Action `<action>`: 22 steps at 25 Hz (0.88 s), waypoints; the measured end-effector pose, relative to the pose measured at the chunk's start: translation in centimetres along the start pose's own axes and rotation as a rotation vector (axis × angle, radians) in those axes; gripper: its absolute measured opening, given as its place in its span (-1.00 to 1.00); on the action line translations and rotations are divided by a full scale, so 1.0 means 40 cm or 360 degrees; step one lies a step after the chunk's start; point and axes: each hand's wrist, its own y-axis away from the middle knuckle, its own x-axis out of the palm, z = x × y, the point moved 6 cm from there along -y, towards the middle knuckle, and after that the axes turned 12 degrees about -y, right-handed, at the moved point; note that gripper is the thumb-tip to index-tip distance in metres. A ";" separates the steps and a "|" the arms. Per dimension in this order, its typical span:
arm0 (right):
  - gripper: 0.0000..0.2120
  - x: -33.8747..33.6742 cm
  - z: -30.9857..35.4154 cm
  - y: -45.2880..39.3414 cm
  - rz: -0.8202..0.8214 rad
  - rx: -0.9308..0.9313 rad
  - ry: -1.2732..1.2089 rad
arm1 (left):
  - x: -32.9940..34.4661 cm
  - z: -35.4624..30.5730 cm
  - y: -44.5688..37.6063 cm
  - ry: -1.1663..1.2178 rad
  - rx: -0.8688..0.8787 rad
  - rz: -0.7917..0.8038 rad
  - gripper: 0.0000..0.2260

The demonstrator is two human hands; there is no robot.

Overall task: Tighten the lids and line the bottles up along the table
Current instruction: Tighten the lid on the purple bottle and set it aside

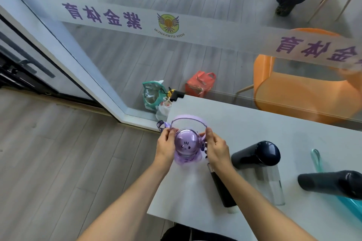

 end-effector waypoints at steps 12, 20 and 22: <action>-0.53 0.029 -0.010 0.066 0.0074 0.0063 -0.0060 | -0.018 0.045 0.032 0.0054 -0.0067 0.0079 -0.56; -0.53 0.041 0.109 -0.151 -0.0091 0.0036 -0.0165 | 0.059 -0.098 -0.193 0.0010 0.0007 0.0148 -0.53; -0.55 0.040 0.139 -0.200 -0.0122 0.0026 -0.0169 | 0.074 -0.129 -0.245 -0.0015 0.0025 0.0179 -0.46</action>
